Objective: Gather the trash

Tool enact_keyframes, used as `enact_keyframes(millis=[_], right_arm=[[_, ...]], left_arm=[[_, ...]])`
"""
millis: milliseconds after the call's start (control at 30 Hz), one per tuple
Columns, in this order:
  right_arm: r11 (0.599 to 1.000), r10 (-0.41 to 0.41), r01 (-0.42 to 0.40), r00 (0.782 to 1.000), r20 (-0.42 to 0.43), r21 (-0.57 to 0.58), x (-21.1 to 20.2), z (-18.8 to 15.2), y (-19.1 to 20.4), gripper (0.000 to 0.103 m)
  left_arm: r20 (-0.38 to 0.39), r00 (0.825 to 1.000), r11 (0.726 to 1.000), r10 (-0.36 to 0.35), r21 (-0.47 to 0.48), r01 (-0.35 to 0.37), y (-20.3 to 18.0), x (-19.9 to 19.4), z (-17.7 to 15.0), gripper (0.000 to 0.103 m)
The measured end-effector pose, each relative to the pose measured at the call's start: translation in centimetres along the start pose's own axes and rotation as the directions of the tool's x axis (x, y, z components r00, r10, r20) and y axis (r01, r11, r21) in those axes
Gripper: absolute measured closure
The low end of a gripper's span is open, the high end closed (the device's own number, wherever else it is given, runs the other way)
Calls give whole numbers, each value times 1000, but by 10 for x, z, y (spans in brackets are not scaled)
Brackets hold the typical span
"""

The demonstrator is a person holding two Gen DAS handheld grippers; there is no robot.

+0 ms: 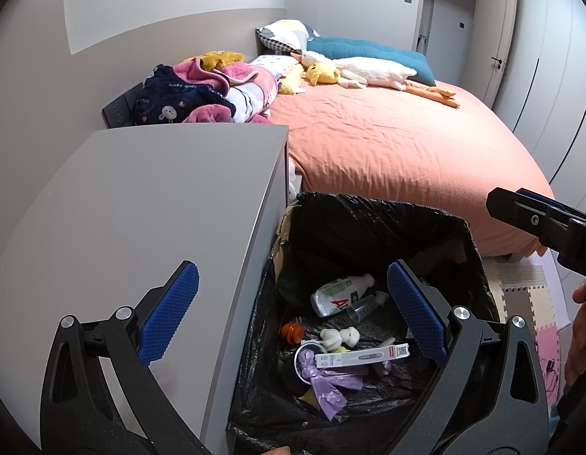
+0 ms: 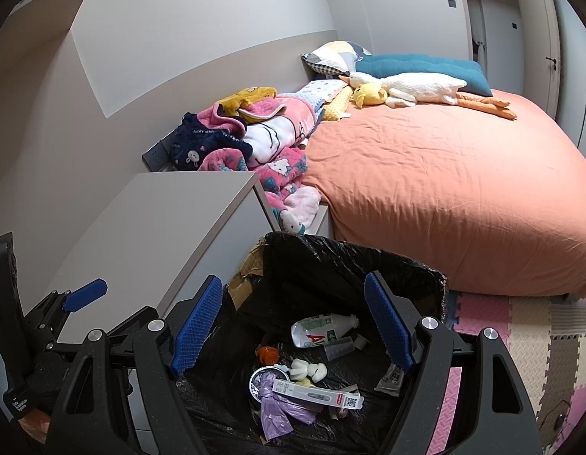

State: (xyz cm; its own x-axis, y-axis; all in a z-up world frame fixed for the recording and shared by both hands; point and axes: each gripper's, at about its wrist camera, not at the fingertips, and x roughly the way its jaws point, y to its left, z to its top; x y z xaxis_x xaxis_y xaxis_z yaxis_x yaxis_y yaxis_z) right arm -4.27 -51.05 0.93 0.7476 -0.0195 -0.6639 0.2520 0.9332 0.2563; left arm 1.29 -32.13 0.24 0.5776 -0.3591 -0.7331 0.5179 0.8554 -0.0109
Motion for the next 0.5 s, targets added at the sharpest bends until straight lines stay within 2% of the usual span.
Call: enact_keyframes(millis=[367, 500], right_arm=[[1000, 1, -1, 1000, -5, -2, 2, -5, -3, 25], [1000, 2, -2, 1000, -9, -2, 3, -9, -6, 25]], left_arm=[[21, 1000, 1000, 2, 2, -2, 0, 1, -3, 7], [-8, 1000, 1000, -2, 1, 2, 1, 5, -3, 7]])
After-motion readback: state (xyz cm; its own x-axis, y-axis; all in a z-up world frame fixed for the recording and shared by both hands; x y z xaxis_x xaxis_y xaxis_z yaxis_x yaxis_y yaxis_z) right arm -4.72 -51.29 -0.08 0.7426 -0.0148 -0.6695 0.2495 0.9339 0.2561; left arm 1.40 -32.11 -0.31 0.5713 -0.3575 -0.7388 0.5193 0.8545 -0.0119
